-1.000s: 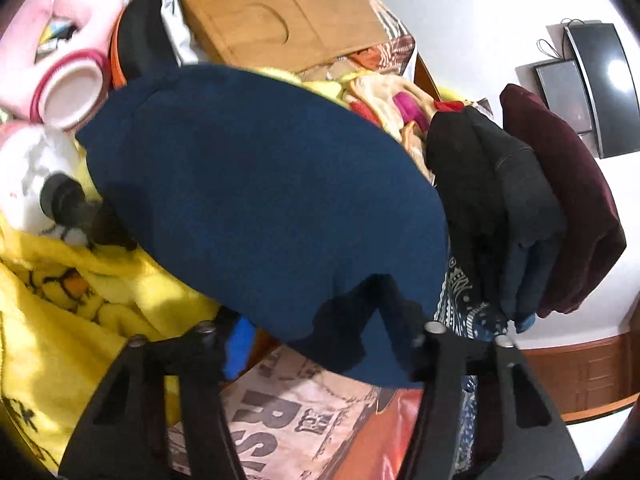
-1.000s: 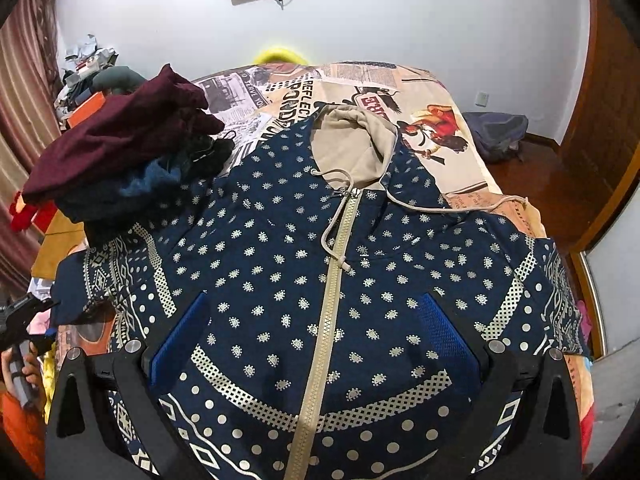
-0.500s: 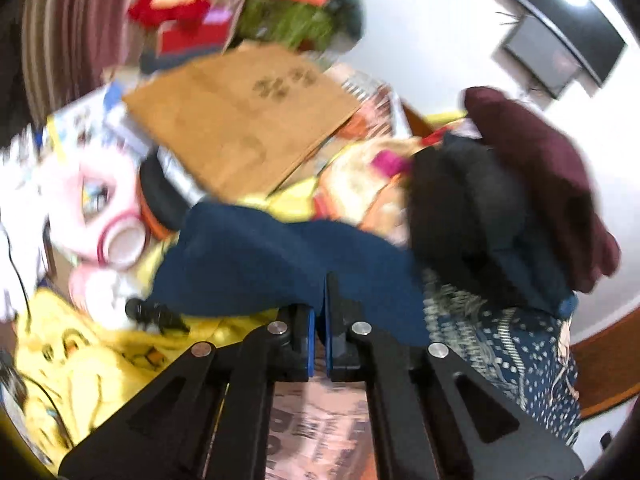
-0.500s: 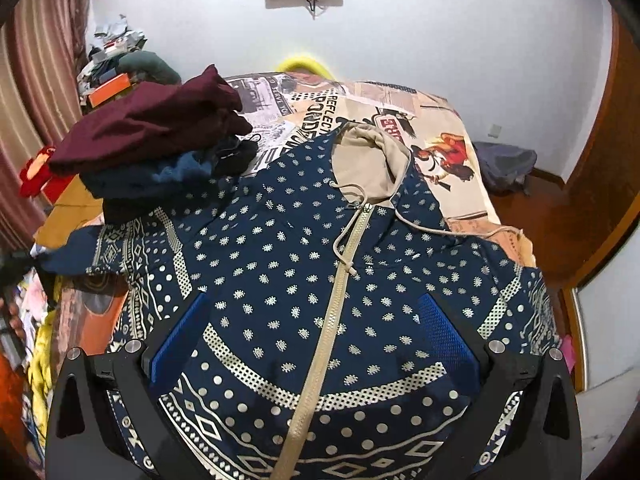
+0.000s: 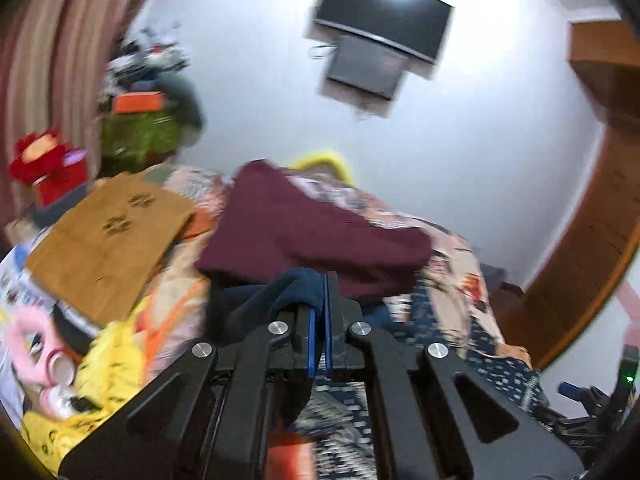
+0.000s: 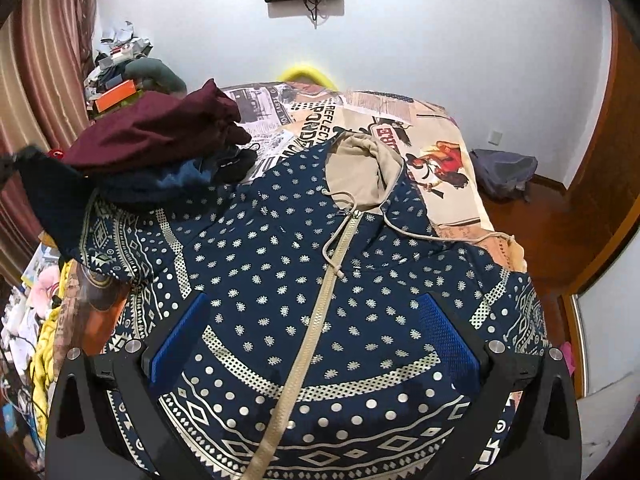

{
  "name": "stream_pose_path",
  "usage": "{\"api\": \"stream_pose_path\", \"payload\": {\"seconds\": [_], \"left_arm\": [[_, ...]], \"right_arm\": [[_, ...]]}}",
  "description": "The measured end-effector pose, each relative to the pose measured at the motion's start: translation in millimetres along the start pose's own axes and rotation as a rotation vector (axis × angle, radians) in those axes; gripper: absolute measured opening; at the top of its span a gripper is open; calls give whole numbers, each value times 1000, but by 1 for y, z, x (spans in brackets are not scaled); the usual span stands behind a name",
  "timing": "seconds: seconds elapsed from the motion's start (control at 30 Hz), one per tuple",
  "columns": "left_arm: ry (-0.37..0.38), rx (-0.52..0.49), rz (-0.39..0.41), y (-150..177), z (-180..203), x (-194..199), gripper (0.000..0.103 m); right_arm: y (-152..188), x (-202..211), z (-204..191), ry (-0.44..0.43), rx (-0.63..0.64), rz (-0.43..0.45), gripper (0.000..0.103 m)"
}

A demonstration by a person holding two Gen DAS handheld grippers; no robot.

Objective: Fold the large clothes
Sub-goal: 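Grasp the navy hoodie's sleeve cuff with the left gripper, then fold the held sleeve across the hoodie body with the left gripper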

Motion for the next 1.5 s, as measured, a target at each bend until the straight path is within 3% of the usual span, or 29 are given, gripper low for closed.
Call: {"api": "stream_pose_path", "payload": {"seconds": [0.27, 0.53, 0.6, 0.83, 0.97, 1.1, 1.17, 1.2, 1.33, 1.5], "left_arm": [[77, -169, -118, 7, 97, -57, 2], [155, -399, -300, 48, 195, -118, 2], [208, -451, -370, 64, 214, -130, 2], [272, -512, -640, 120, 237, -184, 2], [296, -536, -714, 137, 242, -190, 4], [278, -619, -685, 138, 243, -169, 18], [265, -635, -635, 130, 239, -152, 41], [263, -633, -603, 123, 235, -141, 45], [244, -589, -498, 93, 211, -106, 51], [101, -561, -366, 65, 165, -76, 60]], "right_arm": [[5, 1, 15, 17, 14, -3, 103], [14, -20, 38, 22, -23, -72, 103], [17, -23, 42, 37, -22, -79, 103], [29, -30, 49, 82, 10, -109, 103], [34, -33, 53, 97, 18, -121, 103], [33, -32, 56, 104, 8, -122, 103], [31, -29, 56, 105, 8, -114, 103], [29, -27, 55, 105, 12, -109, 103], [18, -18, 45, 107, 44, -79, 103], [0, -14, 18, 117, 121, -57, 103]]}}
Point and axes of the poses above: each gripper's, at about its wrist camera, not at the fingertips, and x roughly against the way its jaws point, z to its right, y to its underside, the point moved 4 cm from there along -x, roughly the way its jaws point, and after that the axes turned 14 degrees about -z, right-handed, at the moved point
